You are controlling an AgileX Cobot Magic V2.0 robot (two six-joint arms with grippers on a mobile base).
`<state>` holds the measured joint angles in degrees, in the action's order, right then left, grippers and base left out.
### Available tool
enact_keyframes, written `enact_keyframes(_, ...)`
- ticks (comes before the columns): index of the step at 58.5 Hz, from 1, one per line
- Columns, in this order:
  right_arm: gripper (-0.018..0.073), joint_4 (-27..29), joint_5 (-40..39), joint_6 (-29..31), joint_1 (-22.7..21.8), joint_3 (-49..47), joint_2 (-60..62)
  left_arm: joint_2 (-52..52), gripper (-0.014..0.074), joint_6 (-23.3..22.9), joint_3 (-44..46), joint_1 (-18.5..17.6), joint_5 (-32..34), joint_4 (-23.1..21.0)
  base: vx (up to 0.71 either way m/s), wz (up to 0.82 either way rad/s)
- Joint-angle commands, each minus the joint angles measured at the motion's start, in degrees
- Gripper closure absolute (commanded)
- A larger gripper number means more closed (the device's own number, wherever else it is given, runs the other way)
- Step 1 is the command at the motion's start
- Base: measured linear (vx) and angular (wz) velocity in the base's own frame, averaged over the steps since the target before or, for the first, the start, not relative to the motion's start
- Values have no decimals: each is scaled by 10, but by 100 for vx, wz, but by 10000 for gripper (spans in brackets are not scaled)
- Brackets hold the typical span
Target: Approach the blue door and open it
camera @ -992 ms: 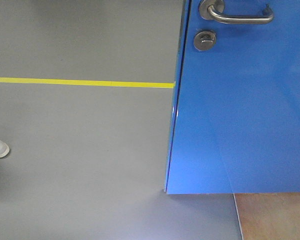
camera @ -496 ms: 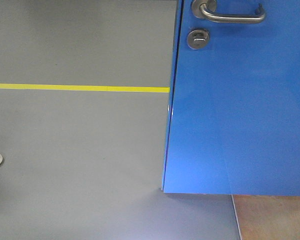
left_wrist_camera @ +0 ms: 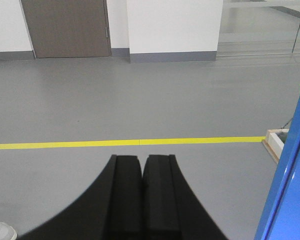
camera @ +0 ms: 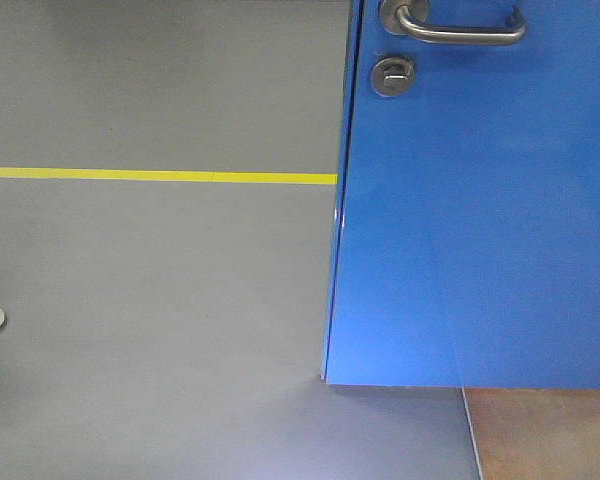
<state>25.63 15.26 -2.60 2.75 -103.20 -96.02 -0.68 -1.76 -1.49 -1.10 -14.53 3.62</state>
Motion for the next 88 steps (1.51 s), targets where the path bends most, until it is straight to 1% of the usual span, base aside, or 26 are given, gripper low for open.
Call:
enact_keyframes(1, 547, 0, -44, 5, -1, -17, 24, -7, 524, -1, 15, -2, 44, -3, -2, 0)
enact_keyframes(88, 547, -2, -45, 5, -1, -17, 24, -7, 524, -1, 15, -2, 44, -3, 0, 0)
